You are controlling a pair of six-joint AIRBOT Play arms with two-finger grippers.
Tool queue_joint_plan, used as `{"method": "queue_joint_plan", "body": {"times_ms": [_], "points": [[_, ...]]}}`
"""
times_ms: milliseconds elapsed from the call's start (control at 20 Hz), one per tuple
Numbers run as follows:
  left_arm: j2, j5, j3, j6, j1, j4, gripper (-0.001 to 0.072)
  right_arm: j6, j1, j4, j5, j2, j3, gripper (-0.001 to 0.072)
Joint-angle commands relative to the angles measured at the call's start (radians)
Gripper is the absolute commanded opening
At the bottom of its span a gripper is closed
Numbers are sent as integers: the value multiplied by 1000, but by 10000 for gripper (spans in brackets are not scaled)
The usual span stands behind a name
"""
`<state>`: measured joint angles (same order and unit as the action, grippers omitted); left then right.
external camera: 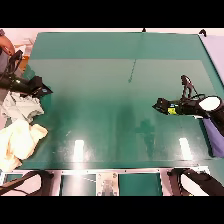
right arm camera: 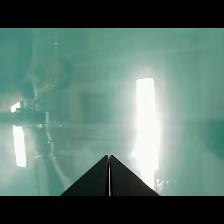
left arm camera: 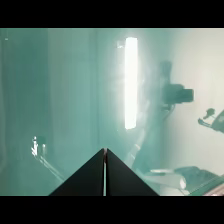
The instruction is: Fold the shirts.
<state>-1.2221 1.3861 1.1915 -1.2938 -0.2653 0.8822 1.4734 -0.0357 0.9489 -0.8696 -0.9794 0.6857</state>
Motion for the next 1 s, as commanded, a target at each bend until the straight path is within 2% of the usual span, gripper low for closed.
{"method": "queue_joint_plan", "body": {"times_ms": [0, 950], "points": [[3, -45, -5, 1, 1, 0, 24, 0, 10, -6, 3, 1, -3, 15], [3, -69, -5, 1, 1, 0, 24, 0, 10, -6, 3, 1, -3, 15]]}}
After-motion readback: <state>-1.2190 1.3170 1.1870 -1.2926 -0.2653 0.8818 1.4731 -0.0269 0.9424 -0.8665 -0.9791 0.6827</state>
